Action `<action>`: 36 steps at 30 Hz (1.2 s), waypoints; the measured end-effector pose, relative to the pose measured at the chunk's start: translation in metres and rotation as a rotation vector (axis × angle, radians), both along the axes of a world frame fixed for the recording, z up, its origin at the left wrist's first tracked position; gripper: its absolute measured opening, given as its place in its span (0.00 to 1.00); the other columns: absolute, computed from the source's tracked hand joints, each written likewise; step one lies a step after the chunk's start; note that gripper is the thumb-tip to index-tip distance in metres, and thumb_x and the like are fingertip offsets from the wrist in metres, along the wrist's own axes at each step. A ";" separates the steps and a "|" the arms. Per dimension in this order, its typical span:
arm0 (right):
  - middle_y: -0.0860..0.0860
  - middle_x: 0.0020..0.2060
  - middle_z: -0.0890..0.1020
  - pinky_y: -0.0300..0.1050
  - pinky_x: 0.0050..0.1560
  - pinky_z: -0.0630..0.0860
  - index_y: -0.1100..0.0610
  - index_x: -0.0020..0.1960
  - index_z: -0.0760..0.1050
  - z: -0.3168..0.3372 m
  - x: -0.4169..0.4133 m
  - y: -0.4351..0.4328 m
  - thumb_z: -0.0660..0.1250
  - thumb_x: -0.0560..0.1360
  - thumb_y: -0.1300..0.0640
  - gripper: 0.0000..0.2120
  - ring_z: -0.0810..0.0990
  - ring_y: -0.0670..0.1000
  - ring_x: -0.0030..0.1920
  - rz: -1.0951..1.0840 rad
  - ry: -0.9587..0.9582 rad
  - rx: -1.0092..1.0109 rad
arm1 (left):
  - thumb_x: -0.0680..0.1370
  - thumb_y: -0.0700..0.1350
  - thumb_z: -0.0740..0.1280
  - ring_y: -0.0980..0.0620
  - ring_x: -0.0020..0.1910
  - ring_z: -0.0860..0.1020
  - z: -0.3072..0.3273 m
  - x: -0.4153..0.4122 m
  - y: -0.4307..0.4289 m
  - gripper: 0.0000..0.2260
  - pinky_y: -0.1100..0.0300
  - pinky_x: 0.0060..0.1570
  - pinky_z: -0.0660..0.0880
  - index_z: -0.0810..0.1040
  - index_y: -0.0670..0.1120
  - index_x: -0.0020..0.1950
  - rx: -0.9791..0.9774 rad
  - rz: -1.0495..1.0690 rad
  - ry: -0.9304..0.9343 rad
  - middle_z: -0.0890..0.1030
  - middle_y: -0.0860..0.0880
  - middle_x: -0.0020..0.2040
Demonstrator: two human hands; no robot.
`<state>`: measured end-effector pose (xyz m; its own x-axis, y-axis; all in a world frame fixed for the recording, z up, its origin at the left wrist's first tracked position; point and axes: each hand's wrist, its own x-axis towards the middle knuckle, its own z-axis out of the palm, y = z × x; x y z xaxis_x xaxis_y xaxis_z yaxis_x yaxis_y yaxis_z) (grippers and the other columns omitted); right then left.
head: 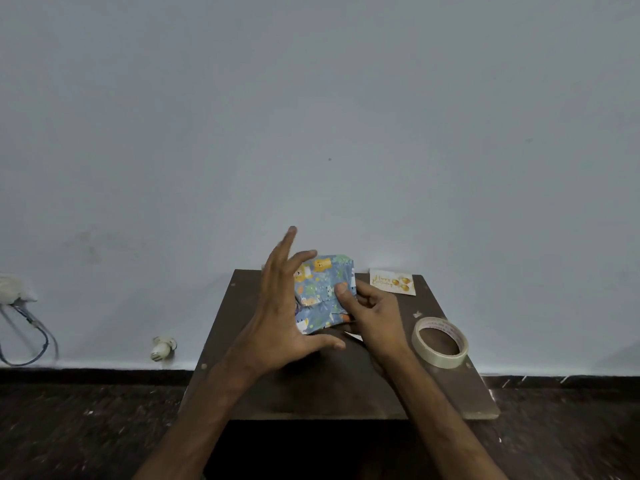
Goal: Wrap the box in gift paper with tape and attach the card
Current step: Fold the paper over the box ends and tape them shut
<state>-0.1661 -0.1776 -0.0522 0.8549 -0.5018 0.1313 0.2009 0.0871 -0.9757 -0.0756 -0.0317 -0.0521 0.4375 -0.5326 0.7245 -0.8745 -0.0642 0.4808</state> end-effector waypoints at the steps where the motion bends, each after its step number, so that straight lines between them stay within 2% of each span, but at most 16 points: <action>1: 0.60 0.48 0.86 0.50 0.42 0.83 0.63 0.58 0.80 -0.004 0.002 0.000 0.69 0.78 0.57 0.12 0.86 0.60 0.49 -0.029 0.009 0.035 | 0.65 0.63 0.79 0.46 0.78 0.60 -0.003 0.001 0.002 0.45 0.51 0.71 0.69 0.60 0.54 0.76 -0.009 -0.020 0.079 0.49 0.49 0.82; 2: 0.59 0.48 0.86 0.47 0.40 0.83 0.62 0.58 0.80 -0.008 0.004 -0.001 0.69 0.78 0.57 0.12 0.86 0.59 0.48 -0.047 0.016 0.058 | 0.69 0.59 0.78 0.52 0.79 0.58 -0.005 0.000 0.005 0.43 0.55 0.71 0.69 0.57 0.57 0.76 -0.030 -0.028 0.177 0.47 0.51 0.82; 4: 0.57 0.48 0.87 0.45 0.40 0.83 0.61 0.59 0.80 -0.013 0.008 0.000 0.69 0.78 0.57 0.12 0.87 0.57 0.47 -0.051 0.020 0.075 | 0.73 0.47 0.78 0.64 0.77 0.58 -0.012 0.004 0.011 0.41 0.63 0.71 0.68 0.56 0.56 0.77 -0.049 -0.009 0.370 0.51 0.53 0.82; 7: 0.57 0.49 0.87 0.46 0.42 0.83 0.59 0.60 0.80 -0.021 0.014 0.009 0.69 0.77 0.60 0.11 0.87 0.55 0.47 -0.018 -0.015 0.101 | 0.74 0.42 0.77 0.54 0.75 0.66 -0.021 0.014 0.016 0.39 0.49 0.72 0.70 0.58 0.56 0.78 -0.024 -0.035 0.505 0.63 0.51 0.77; 8: 0.57 0.50 0.86 0.45 0.41 0.83 0.58 0.60 0.79 -0.023 0.017 0.011 0.69 0.77 0.61 0.12 0.87 0.54 0.47 -0.009 -0.029 0.116 | 0.73 0.41 0.77 0.53 0.74 0.68 -0.023 0.015 0.016 0.38 0.50 0.71 0.71 0.60 0.54 0.78 -0.024 -0.018 0.500 0.65 0.50 0.76; 11: 0.56 0.53 0.86 0.46 0.44 0.83 0.59 0.65 0.77 -0.037 0.029 0.012 0.69 0.77 0.63 0.16 0.86 0.53 0.50 -0.022 -0.041 0.048 | 0.71 0.35 0.78 0.58 0.68 0.71 -0.025 0.013 0.013 0.35 0.74 0.62 0.70 0.66 0.46 0.73 -0.021 0.113 0.406 0.70 0.49 0.71; 13: 0.54 0.55 0.85 0.50 0.52 0.82 0.60 0.67 0.75 -0.046 0.037 0.011 0.70 0.77 0.64 0.19 0.84 0.53 0.56 -0.043 -0.023 -0.086 | 0.69 0.34 0.78 0.53 0.67 0.72 -0.031 0.016 0.014 0.33 0.79 0.55 0.68 0.69 0.45 0.71 0.004 0.182 0.313 0.70 0.45 0.70; 14: 0.53 0.56 0.85 0.49 0.55 0.81 0.59 0.66 0.75 -0.051 0.040 0.011 0.70 0.76 0.65 0.19 0.84 0.51 0.57 -0.056 -0.011 -0.149 | 0.69 0.35 0.79 0.52 0.68 0.71 -0.036 0.020 0.014 0.32 0.79 0.54 0.67 0.70 0.45 0.70 0.035 0.200 0.267 0.68 0.44 0.72; 16: 0.51 0.55 0.85 0.43 0.55 0.81 0.56 0.64 0.75 -0.060 0.043 0.012 0.70 0.76 0.68 0.19 0.84 0.47 0.56 -0.093 0.027 -0.233 | 0.69 0.38 0.79 0.54 0.71 0.67 -0.049 0.030 0.014 0.32 0.76 0.58 0.69 0.70 0.48 0.69 0.113 0.211 0.198 0.61 0.45 0.77; 18: 0.50 0.55 0.84 0.43 0.56 0.81 0.55 0.65 0.73 -0.067 0.044 0.017 0.70 0.75 0.69 0.21 0.83 0.45 0.55 -0.131 0.068 -0.268 | 0.67 0.41 0.81 0.54 0.73 0.65 -0.058 0.036 0.015 0.35 0.63 0.63 0.71 0.68 0.51 0.69 0.190 0.206 0.161 0.55 0.48 0.79; 20: 0.50 0.55 0.84 0.43 0.56 0.81 0.55 0.65 0.73 -0.072 0.045 0.018 0.70 0.75 0.68 0.21 0.83 0.43 0.55 -0.149 0.087 -0.291 | 0.65 0.41 0.83 0.49 0.74 0.65 -0.063 0.037 0.012 0.38 0.55 0.65 0.73 0.67 0.52 0.69 0.223 0.223 0.133 0.54 0.47 0.79; 23: 0.46 0.56 0.83 0.43 0.57 0.80 0.51 0.65 0.72 -0.075 0.044 0.017 0.72 0.74 0.67 0.23 0.82 0.40 0.56 -0.142 0.106 -0.346 | 0.66 0.40 0.82 0.45 0.74 0.66 -0.067 0.037 0.010 0.37 0.48 0.66 0.74 0.68 0.50 0.69 0.206 0.278 0.113 0.57 0.46 0.79; 26: 0.42 0.59 0.80 0.35 0.57 0.78 0.50 0.71 0.68 -0.077 0.038 0.019 0.77 0.69 0.65 0.34 0.79 0.37 0.58 -0.063 0.143 -0.424 | 0.67 0.44 0.80 0.44 0.74 0.66 -0.072 0.035 0.010 0.35 0.48 0.66 0.73 0.68 0.49 0.71 0.188 0.312 0.098 0.58 0.45 0.79; 28: 0.39 0.58 0.79 0.33 0.57 0.76 0.50 0.72 0.65 -0.077 0.036 0.022 0.76 0.68 0.66 0.37 0.78 0.36 0.58 -0.054 0.177 -0.462 | 0.67 0.47 0.81 0.44 0.73 0.67 -0.073 0.035 0.011 0.36 0.49 0.66 0.73 0.68 0.50 0.71 0.188 0.324 0.091 0.59 0.45 0.79; 31: 0.40 0.56 0.80 0.40 0.57 0.79 0.52 0.71 0.69 -0.077 0.036 0.021 0.73 0.71 0.67 0.31 0.80 0.39 0.56 -0.137 0.177 -0.520 | 0.67 0.50 0.81 0.43 0.71 0.68 -0.072 0.033 0.010 0.36 0.49 0.65 0.73 0.68 0.50 0.70 0.200 0.328 0.077 0.60 0.45 0.78; 36: 0.44 0.56 0.82 0.43 0.57 0.79 0.54 0.69 0.71 -0.071 0.036 0.021 0.73 0.72 0.67 0.28 0.80 0.40 0.53 -0.144 0.225 -0.525 | 0.66 0.46 0.82 0.43 0.73 0.66 -0.073 0.037 0.012 0.38 0.48 0.67 0.71 0.67 0.47 0.72 0.235 0.324 0.073 0.58 0.45 0.79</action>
